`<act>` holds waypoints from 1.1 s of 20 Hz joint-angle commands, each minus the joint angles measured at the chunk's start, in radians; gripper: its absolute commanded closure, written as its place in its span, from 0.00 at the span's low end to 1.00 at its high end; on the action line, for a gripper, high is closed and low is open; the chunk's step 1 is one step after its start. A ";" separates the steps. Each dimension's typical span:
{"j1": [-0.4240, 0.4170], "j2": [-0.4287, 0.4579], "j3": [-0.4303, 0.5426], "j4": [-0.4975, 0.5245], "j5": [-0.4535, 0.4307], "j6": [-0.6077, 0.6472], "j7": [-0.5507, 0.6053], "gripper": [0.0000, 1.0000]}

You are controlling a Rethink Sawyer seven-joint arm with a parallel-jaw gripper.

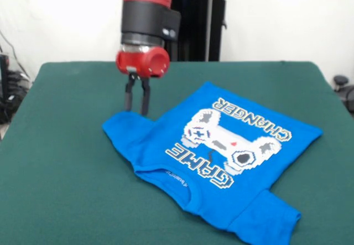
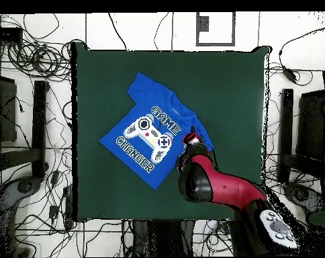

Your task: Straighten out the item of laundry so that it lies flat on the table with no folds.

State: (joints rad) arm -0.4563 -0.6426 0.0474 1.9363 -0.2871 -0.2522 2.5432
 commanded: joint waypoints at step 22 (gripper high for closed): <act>0.022 0.130 0.054 0.036 -0.058 -0.138 0.096 0.00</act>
State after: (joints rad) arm -0.4229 -0.5986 0.0603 1.9532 -0.2979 -0.3382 2.5432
